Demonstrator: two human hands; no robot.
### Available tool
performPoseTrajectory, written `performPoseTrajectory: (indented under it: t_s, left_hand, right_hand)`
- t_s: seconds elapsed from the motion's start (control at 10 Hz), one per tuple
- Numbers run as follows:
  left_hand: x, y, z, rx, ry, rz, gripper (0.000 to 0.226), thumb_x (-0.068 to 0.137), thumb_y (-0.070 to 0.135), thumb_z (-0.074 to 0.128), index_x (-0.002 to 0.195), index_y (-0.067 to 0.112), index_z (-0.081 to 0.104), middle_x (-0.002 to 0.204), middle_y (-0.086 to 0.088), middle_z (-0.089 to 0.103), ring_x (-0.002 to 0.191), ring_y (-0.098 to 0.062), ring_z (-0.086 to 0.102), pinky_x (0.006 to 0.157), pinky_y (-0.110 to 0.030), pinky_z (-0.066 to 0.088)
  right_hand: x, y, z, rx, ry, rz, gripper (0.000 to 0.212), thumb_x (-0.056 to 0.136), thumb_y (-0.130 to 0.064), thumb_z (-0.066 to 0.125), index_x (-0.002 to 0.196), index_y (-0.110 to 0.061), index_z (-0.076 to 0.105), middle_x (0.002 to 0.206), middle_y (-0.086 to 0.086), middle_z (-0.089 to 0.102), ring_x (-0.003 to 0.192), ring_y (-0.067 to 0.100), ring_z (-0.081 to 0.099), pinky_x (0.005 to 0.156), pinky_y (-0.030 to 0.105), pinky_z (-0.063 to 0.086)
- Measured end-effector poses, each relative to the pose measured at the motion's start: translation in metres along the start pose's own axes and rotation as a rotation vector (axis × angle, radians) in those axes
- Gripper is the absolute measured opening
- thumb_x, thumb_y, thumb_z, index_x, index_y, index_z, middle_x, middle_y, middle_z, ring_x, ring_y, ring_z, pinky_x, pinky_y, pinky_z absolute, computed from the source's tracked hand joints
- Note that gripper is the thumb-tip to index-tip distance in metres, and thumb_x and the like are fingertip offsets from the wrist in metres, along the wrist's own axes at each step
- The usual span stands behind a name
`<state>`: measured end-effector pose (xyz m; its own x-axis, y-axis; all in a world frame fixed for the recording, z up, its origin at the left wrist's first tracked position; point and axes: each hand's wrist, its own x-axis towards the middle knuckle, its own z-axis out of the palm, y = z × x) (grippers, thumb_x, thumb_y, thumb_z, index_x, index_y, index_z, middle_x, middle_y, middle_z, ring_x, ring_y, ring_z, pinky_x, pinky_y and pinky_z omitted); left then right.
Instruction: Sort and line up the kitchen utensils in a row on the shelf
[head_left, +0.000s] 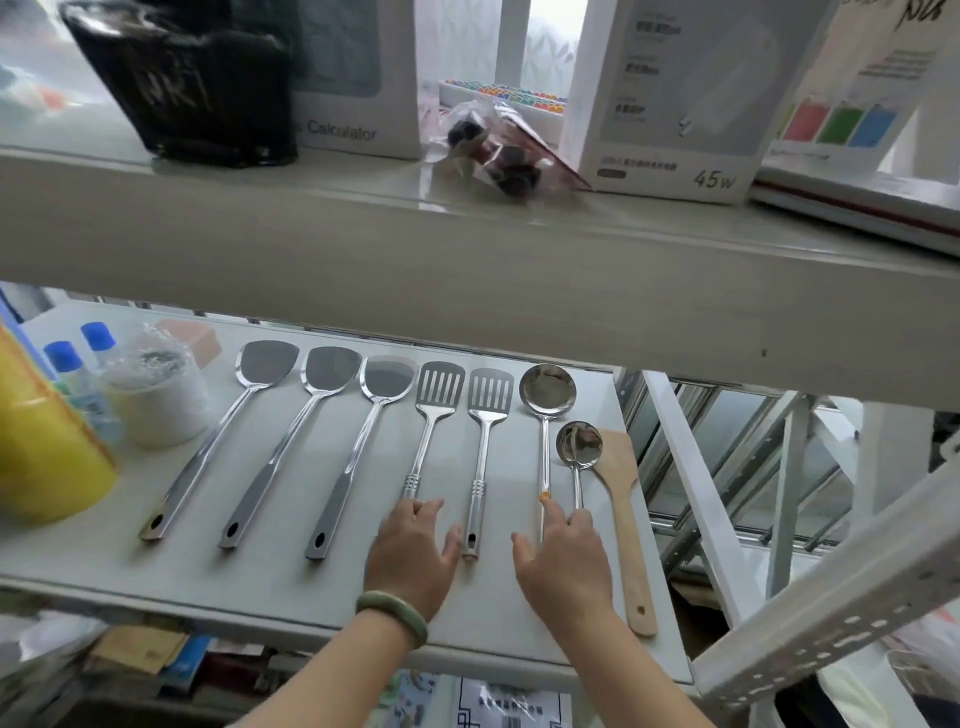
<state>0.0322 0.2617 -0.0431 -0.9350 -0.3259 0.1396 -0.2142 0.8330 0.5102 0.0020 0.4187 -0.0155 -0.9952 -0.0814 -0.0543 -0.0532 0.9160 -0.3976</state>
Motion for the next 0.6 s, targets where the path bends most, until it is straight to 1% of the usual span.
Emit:
performPoseTrajectory:
  t_s: [0.1,0.2,0.3,0.4,0.5,0.6]
  left_hand:
    - [0.002,-0.036,-0.014,0.027,0.219,0.016,0.033,0.08,0.022,0.06,0.109,0.008,0.066,0.097,-0.012,0.061,0.089,-0.03,0.061,0.083,-0.041,0.054]
    - [0.002,-0.071,-0.034,0.071,0.237,-0.104,0.035,0.079,0.018,0.064,0.113,0.009,0.064,0.113,-0.016,0.058,0.102,-0.033,0.056,0.092,-0.045,0.047]
    - [-0.006,-0.105,-0.053,0.133,0.181,-0.169,0.045,0.084,0.028,0.059,0.128,0.018,0.054,0.14,-0.013,0.043,0.13,-0.032,0.038,0.108,-0.047,0.033]
    - [-0.014,-0.136,-0.068,0.187,0.025,-0.14,0.063,0.081,0.055,0.033,0.141,0.037,0.031,0.157,-0.003,0.013,0.145,-0.025,0.007,0.117,-0.042,0.014]
    - [-0.021,-0.161,-0.08,0.228,-0.129,-0.098,0.079,0.066,0.065,0.005,0.143,0.047,0.011,0.159,0.004,-0.008,0.146,-0.02,-0.011,0.118,-0.038,0.003]
    - [-0.026,-0.17,-0.088,0.283,-0.219,-0.012,0.068,0.075,0.063,0.011,0.142,0.05,0.0,0.156,0.005,-0.02,0.144,-0.017,-0.019,0.118,-0.036,-0.002]
  right_hand:
    - [0.0,-0.019,0.003,0.007,0.045,-0.169,0.059,0.089,-0.041,0.047,0.141,-0.018,0.032,0.132,0.009,0.043,0.125,0.024,0.038,0.108,0.033,0.032]
    - [-0.005,-0.046,0.013,-0.027,-0.038,-0.314,0.057,0.091,-0.038,0.043,0.144,-0.022,0.027,0.146,0.01,0.031,0.137,0.026,0.024,0.116,0.037,0.02]
    - [-0.016,-0.072,0.031,-0.069,-0.163,-0.414,0.058,0.095,-0.038,0.038,0.147,-0.028,0.015,0.159,0.006,0.006,0.146,0.026,0.001,0.119,0.043,0.007]
    - [-0.02,-0.097,0.052,-0.115,-0.224,-0.474,0.056,0.097,-0.037,0.034,0.147,-0.031,0.01,0.159,0.004,-0.009,0.146,0.024,-0.012,0.119,0.043,0.003]
    - [-0.024,-0.111,0.07,-0.181,-0.276,-0.436,0.053,0.098,-0.035,0.03,0.148,-0.026,0.012,0.159,0.005,-0.011,0.147,0.024,-0.01,0.12,0.041,0.008]
    - [-0.034,-0.117,0.077,-0.185,-0.326,-0.369,0.054,0.098,-0.034,0.029,0.149,-0.022,0.014,0.159,0.007,-0.012,0.147,0.024,-0.008,0.12,0.037,0.007]
